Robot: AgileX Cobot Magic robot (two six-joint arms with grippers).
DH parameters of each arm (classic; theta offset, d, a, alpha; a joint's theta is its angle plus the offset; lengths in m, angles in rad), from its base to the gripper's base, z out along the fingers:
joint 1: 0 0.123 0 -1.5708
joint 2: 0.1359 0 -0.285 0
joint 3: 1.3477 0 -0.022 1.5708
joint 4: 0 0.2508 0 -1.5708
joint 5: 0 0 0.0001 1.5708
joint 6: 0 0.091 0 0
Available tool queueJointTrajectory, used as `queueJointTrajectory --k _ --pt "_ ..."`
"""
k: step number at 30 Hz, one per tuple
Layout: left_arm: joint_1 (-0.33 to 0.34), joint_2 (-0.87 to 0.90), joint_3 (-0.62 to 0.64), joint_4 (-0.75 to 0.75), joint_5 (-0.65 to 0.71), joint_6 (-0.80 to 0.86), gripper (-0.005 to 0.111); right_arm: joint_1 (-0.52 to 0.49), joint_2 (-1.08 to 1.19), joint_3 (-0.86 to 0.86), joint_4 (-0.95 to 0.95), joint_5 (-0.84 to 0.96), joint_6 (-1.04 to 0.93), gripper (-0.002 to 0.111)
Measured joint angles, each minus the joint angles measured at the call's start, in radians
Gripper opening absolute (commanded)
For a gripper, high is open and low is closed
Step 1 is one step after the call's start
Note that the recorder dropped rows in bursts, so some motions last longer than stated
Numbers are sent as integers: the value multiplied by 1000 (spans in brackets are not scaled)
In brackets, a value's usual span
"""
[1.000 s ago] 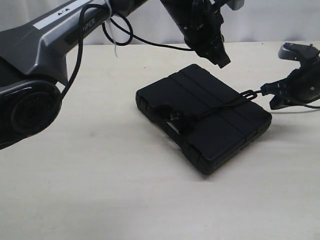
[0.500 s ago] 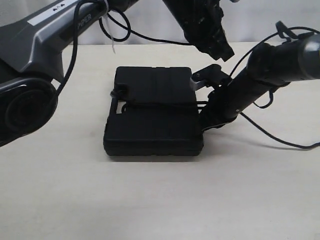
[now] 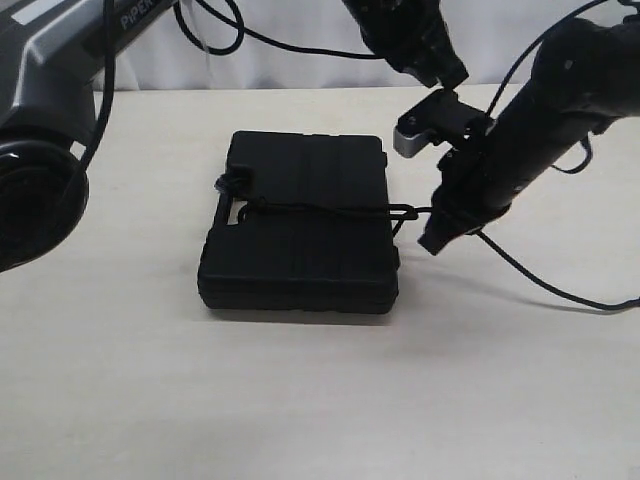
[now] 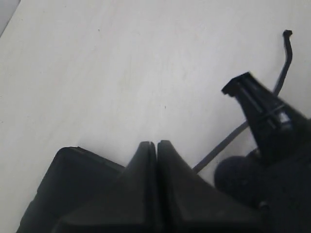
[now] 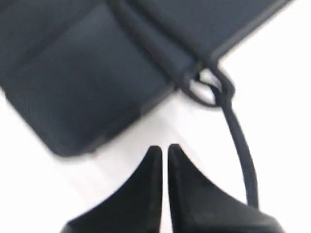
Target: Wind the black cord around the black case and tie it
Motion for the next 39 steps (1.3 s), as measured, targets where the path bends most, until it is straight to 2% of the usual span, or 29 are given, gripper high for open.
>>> queueJointTrajectory --k 2,6,11,15,17,20,24,29,39 --pt "0 0 0 0 0 -2 0 0 -22 2 -122 24 95 22" --pt "0 0 0 2 0 -9 0 0 -49 30 -318 -45 258 48" --pt "0 -6 48 4 0 -9 0 0 -30 94 -370 -178 277 50" --pt "0 -7 140 24 0 25 0 0 21 102 -377 -211 262 44" --pt "2 -7 178 26 2 35 0 0 44 102 -382 -228 258 31" --pt "13 -5 202 26 2 50 0 0 60 102 -410 -236 254 5" --pt "29 -5 206 26 2 58 0 0 61 89 -508 -219 285 4" --pt "34 -5 206 26 2 59 0 0 61 82 -706 -205 492 4" --pt "34 47 220 -51 2 116 0 -2 71 93 -753 -205 548 4"
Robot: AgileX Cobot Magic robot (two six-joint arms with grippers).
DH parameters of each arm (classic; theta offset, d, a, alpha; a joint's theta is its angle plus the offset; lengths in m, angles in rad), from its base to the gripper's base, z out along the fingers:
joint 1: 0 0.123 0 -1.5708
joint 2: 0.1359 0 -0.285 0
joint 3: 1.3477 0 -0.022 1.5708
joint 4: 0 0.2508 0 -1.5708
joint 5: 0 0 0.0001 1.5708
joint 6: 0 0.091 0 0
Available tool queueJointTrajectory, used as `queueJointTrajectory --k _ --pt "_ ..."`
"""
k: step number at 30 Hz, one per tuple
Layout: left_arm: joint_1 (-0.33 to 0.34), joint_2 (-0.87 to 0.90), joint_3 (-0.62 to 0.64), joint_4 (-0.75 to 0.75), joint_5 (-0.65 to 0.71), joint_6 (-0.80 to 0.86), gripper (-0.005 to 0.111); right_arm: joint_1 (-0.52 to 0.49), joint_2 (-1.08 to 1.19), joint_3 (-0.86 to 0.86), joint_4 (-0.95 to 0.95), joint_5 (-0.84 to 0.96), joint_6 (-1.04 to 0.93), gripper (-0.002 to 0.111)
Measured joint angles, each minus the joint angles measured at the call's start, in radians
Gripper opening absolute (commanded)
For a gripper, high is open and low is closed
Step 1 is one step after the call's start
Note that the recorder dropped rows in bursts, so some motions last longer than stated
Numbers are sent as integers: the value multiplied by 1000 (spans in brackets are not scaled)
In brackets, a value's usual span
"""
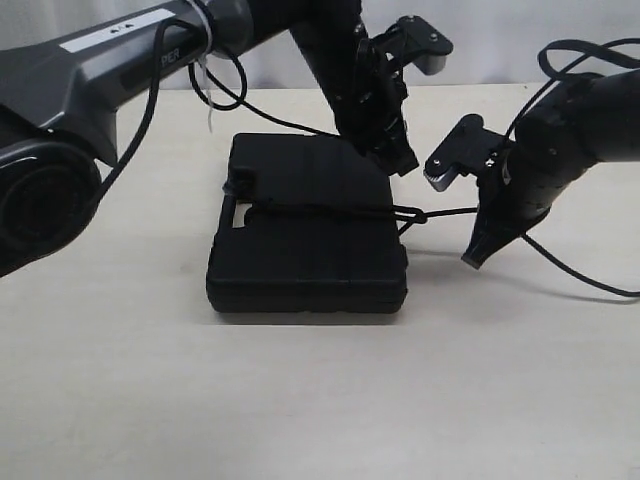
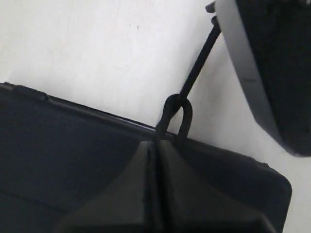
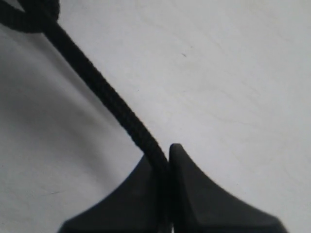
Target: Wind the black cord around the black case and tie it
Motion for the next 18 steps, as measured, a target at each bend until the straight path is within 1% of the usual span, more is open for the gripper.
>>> queueJointTrajectory --k 3,7,8,10,13,16,18 --pt "0 2 25 -2 -2 9 0 -15 10 0 0 -7 19 4" --pt "0 2 163 -50 -3 154 0 -26 13 0 -6 -13 36 4" --pt "0 4 204 -58 -7 179 0 -26 13 0 -6 -13 36 4" --pt "5 -6 232 -71 -35 190 0 -26 13 0 -6 -13 36 4" --pt "13 -10 245 -84 -44 192 0 -26 13 0 -16 -15 56 4" --pt "20 -12 245 -70 -36 190 0 -26 13 0 -82 -16 143 4" --pt "37 -14 245 -58 -25 190 0 -33 13 0 -86 -22 167 4"
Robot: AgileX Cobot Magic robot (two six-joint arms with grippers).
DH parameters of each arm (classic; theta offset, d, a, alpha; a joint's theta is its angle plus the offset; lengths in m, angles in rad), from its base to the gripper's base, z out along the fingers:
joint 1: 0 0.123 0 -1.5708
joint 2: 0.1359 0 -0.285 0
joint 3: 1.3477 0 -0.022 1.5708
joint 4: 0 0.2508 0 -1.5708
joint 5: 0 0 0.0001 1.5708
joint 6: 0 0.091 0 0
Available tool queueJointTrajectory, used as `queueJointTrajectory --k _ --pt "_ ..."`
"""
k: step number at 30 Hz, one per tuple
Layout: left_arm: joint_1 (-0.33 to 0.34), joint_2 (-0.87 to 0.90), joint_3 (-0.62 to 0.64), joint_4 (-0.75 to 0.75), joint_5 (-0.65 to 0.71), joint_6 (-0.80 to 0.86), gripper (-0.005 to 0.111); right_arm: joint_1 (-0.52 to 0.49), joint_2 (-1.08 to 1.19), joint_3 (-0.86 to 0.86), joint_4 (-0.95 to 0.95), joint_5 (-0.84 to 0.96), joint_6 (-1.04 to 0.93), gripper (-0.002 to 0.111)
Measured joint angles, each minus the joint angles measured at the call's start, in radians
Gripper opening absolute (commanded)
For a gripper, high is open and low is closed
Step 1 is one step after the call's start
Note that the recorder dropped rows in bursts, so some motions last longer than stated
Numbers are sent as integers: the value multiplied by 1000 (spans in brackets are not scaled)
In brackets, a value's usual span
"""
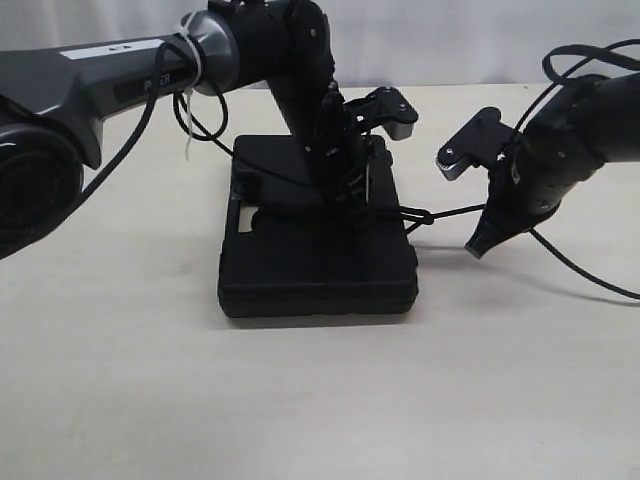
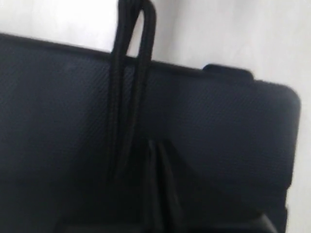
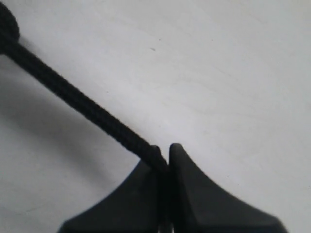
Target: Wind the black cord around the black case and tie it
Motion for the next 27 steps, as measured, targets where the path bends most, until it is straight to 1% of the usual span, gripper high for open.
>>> queueJointTrajectory --k 3,4,5,6,7,9,12,15,19,20,21,22,23,24,26,27 --pt "16 0 0 5 3 -1 0 -12 0 0 4 -4 8 4" --pt "16 0 0 5 3 -1 0 -12 0 0 4 -6 8 7" --pt "18 0 0 -2 3 -2 0 -12 0 0 12 -10 8 19" --pt "20 0 0 -16 3 -2 0 -12 0 -11 36 -4 8 25" --pt "20 -4 4 -24 5 -2 0 -12 0 -19 47 4 8 43" --pt "20 -26 11 -32 10 -2 0 14 0 -68 61 78 -4 58" --pt "20 -103 11 -32 3 -35 0 84 0 -164 113 217 -10 57" --pt "20 -179 13 -7 1 -91 0 134 -67 -187 161 251 -21 56" --pt "20 -238 53 -1 -12 -107 0 138 -164 -189 203 255 -27 56" --pt "20 -271 86 -1 -30 -107 0 138 -216 -189 227 256 -29 55" --pt "20 -289 105 -1 -43 -107 0 138 -243 -189 246 256 -33 52" --pt "20 -300 118 -1 -53 -109 0 138 -271 -189 264 256 -39 46" --pt "20 -325 145 -1 -75 -115 0 138 -298 -189 285 256 -44 39" --pt "20 -346 169 0 -97 -120 0 138 -323 -189 301 256 -46 25" --pt "20 -412 248 0 -180 -142 0 138 -391 -189 324 256 -48 11" --pt "20 -439 280 0 -216 -152 0 138 -414 -183 327 251 -48 6"
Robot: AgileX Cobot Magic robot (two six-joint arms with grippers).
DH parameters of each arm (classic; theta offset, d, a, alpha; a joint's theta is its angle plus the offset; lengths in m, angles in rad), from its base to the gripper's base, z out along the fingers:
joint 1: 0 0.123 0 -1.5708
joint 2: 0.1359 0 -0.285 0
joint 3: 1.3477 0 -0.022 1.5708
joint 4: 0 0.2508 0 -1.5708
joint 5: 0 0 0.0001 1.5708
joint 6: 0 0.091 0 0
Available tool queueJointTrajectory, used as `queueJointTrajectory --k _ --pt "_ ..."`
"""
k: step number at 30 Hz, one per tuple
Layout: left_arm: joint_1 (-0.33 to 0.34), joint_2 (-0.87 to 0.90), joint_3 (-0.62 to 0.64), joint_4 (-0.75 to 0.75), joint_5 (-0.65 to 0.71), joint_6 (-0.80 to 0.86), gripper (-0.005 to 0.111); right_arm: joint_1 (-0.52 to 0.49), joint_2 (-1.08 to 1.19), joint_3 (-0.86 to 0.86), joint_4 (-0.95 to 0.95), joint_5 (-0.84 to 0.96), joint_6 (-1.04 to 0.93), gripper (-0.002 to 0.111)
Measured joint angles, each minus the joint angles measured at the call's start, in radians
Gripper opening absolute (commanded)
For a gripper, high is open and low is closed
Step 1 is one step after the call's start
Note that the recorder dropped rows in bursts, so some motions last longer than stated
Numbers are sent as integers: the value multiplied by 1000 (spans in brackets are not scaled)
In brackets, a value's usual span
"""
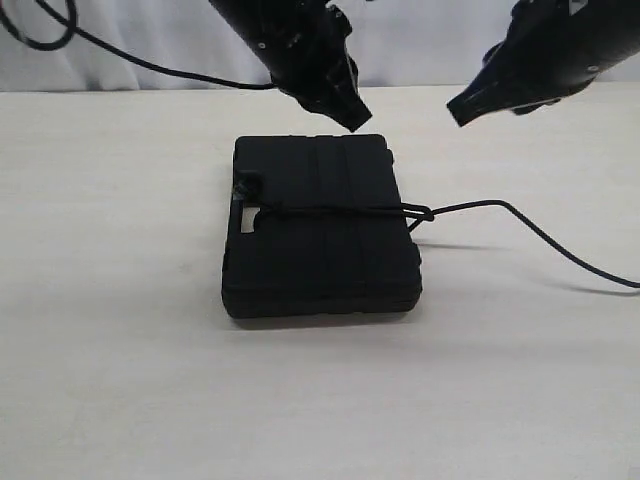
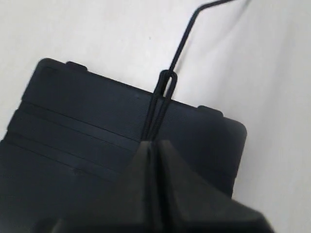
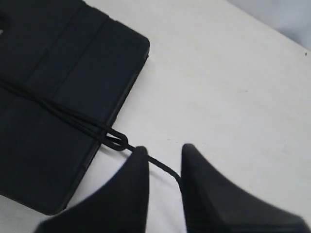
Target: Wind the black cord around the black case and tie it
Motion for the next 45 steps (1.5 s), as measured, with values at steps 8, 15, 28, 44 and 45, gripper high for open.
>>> queueJointTrajectory --k 8,15,28,44,45 --pt "0 -228 262 0 -287 -61 0 0 -186 88 77 -116 0 4" --pt "0 -426 523 0 -568 -105 0 0 -366 187 114 -250 10 4" --pt "0 -828 912 -12 -930 -112 0 0 -645 413 146 -549 48 4" --pt "0 -1200 1069 -56 -939 -116 0 0 -842 510 191 -660 52 4" --pt "0 -1220 1071 -56 -926 -116 0 0 -846 510 193 -660 52 4"
